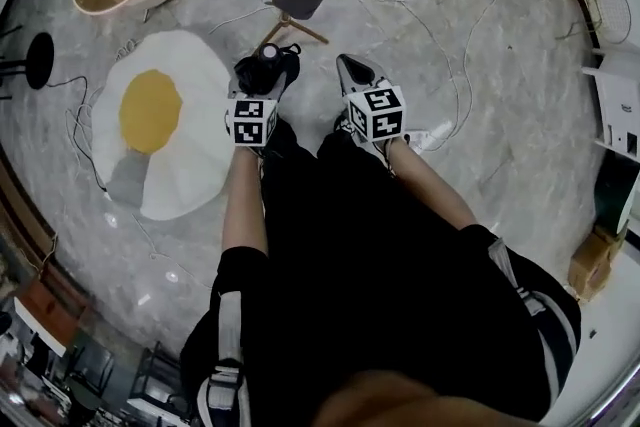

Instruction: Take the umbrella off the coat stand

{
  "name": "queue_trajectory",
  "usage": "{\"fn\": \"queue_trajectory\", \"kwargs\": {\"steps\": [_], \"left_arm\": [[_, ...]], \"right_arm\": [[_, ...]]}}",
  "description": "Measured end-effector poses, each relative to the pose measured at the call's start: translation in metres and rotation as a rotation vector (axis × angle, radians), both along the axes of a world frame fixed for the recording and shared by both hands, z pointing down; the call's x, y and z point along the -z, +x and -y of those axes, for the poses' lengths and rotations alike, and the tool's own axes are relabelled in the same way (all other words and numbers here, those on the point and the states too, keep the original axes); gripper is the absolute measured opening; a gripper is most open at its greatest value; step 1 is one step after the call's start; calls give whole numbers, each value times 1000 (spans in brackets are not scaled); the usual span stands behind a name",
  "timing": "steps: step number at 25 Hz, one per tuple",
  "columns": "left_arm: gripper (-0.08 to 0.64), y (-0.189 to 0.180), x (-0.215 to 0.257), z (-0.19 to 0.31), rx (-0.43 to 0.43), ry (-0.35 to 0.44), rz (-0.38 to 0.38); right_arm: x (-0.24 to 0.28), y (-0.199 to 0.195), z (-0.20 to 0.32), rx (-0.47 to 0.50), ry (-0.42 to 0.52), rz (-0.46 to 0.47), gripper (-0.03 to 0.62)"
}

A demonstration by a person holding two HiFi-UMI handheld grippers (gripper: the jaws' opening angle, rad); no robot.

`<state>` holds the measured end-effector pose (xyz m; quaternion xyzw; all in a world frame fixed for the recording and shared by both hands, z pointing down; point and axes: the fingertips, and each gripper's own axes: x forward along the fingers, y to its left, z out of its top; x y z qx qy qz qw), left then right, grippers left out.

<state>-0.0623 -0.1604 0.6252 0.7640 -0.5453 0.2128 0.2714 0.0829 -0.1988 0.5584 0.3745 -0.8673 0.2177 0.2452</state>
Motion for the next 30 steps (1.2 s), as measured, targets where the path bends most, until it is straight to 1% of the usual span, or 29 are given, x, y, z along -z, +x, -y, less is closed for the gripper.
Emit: {"fn": "queue_trajectory", "kwargs": {"steps": [3, 5, 7, 11, 14, 17, 20, 22, 26, 30], "left_arm": [[276, 35, 17, -2, 11, 12, -22], [276, 62, 30, -1, -5, 19, -49], [276, 90, 41, 1, -43, 23, -68], [276, 136, 66, 18, -151, 40, -90], [276, 160, 92, 36, -211, 77, -102], [275, 185, 116, 46, -261, 119, -97], [275, 205, 138, 50, -309, 142, -105], [275, 217, 153, 59, -347, 166, -117], [275, 240, 185, 76, -407, 220, -143], [275, 248, 222, 83, -434, 275, -169]], "right_arm": [[6, 40, 6, -49, 4, -2, 5], [11, 67, 8, -76, 18, -12, 5], [17, 94, 9, -116, 27, -12, 5], [33, 141, 12, -219, 44, 4, 5], [51, 173, 14, -313, 82, 25, 5], [65, 202, 11, -379, 125, 15, 5], [81, 220, 6, -425, 163, -6, 5], [98, 230, 10, -462, 210, -16, 5], [145, 248, 21, -527, 336, 7, 5], [189, 254, 25, -562, 421, 23, 5]]}}
